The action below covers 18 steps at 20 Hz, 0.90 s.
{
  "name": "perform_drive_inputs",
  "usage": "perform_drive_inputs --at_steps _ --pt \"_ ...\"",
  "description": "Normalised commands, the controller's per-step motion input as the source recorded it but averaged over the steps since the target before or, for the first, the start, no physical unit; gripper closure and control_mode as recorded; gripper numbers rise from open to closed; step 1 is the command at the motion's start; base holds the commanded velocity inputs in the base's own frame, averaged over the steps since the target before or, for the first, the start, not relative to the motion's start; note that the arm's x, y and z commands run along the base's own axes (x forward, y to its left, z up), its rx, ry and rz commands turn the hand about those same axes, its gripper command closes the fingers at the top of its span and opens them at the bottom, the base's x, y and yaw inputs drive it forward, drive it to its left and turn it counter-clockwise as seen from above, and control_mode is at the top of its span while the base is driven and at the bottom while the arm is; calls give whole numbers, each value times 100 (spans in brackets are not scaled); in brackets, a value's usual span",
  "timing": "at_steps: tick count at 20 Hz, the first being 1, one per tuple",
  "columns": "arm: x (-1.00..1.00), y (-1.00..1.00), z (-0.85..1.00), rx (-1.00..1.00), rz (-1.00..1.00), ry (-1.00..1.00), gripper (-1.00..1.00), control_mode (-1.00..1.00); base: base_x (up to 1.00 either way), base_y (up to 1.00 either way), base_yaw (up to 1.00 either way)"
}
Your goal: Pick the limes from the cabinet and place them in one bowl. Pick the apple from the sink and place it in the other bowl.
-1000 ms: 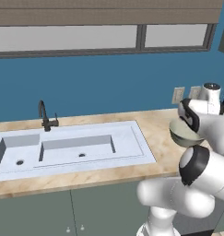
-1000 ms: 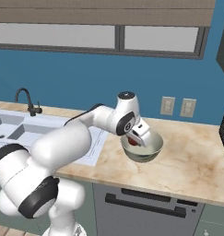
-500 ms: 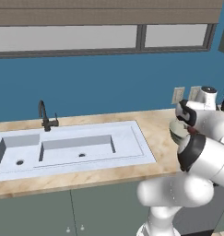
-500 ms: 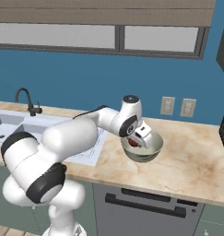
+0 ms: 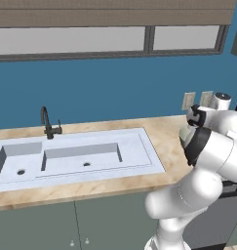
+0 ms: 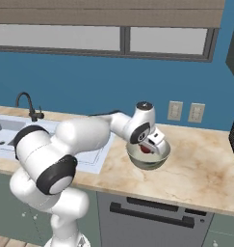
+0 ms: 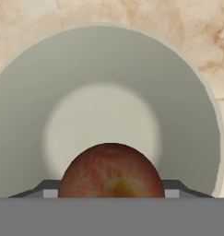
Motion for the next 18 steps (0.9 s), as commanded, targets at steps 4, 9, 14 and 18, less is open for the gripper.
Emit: perform_drive_inputs --at_steps 4,9,14,18 --pt "11 -1 -3 0 0 0 -100 -100 0 0 0" --pt "15 0 -1 2 0 0 -100 -100 0 0 0" --pt "12 0 0 1 0 0 -100 -100 0 0 0" --pt "6 0 0 0 -1 2 -100 -100 0 0 0"
